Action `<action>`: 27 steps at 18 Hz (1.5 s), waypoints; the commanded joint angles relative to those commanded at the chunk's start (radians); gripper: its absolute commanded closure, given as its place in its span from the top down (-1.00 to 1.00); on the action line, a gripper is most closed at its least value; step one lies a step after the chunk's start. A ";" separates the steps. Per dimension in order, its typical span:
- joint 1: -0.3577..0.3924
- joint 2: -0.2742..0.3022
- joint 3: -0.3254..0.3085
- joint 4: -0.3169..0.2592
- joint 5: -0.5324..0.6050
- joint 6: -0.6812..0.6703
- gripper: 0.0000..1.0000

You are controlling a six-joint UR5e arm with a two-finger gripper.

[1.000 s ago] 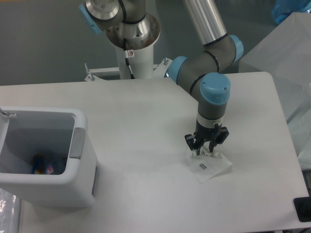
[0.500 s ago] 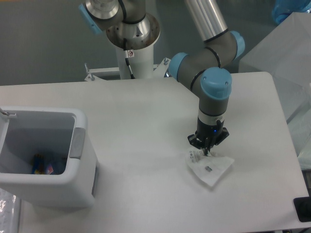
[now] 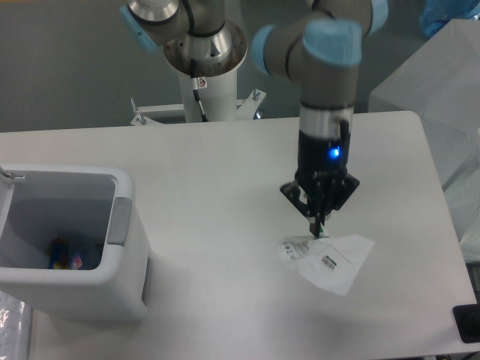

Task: Place the trash in the trash can
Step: 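Carry the wrapper over the bin and release it inside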

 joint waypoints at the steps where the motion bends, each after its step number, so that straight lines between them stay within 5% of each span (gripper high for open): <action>1: -0.023 0.000 0.023 -0.002 -0.012 -0.029 -0.88; 8: -0.230 0.077 0.043 -0.002 -0.017 -0.040 -0.88; 15: -0.391 0.149 -0.027 -0.005 -0.011 -0.020 -0.88; 27: -0.454 0.146 -0.188 -0.005 -0.006 0.035 -0.79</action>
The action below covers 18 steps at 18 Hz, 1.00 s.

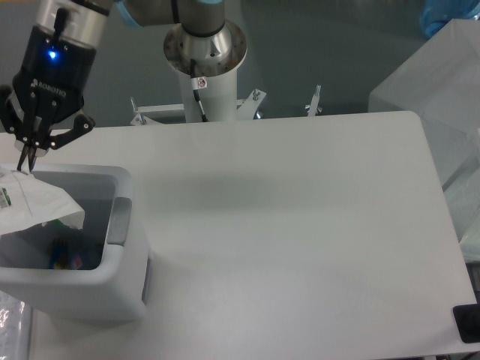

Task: Place the trash in the trash can

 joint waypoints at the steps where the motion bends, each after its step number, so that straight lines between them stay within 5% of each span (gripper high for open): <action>1: 0.000 -0.003 -0.011 0.000 0.002 0.009 -0.77; 3: 0.000 -0.005 -0.032 0.002 0.002 0.035 -0.65; 9: 0.000 -0.018 -0.012 0.005 0.002 0.084 0.94; 14: 0.024 -0.021 0.056 0.006 0.064 0.092 0.99; 18: 0.181 -0.090 0.132 0.006 0.184 0.175 1.00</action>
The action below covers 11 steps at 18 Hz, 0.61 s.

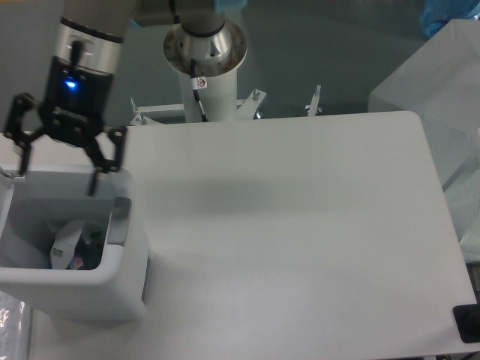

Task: Place the trash in the trash can

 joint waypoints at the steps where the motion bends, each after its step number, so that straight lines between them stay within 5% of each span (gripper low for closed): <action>1: 0.038 -0.020 0.017 0.000 0.000 0.032 1.00; 11: 0.240 -0.098 0.069 -0.006 0.028 0.439 1.00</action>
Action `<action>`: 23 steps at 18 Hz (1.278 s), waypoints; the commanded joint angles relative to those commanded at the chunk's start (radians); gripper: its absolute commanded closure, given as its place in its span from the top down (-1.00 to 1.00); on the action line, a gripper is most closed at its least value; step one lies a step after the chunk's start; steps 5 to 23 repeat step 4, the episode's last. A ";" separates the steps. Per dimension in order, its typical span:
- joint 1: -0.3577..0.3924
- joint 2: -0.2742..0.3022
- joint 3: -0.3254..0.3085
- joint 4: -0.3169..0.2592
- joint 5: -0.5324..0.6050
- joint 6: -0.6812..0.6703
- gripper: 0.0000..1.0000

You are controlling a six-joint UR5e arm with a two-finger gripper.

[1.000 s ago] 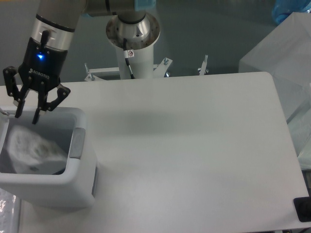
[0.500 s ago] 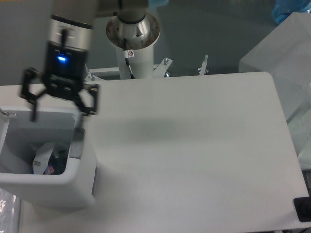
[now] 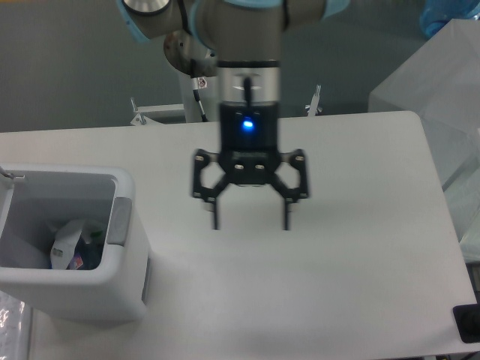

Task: Place the trash in the trash can

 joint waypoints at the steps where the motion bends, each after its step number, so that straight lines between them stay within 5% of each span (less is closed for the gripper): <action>1: 0.005 0.000 0.008 -0.008 0.002 0.049 1.00; 23: 0.008 0.003 0.000 -0.011 0.032 0.119 1.00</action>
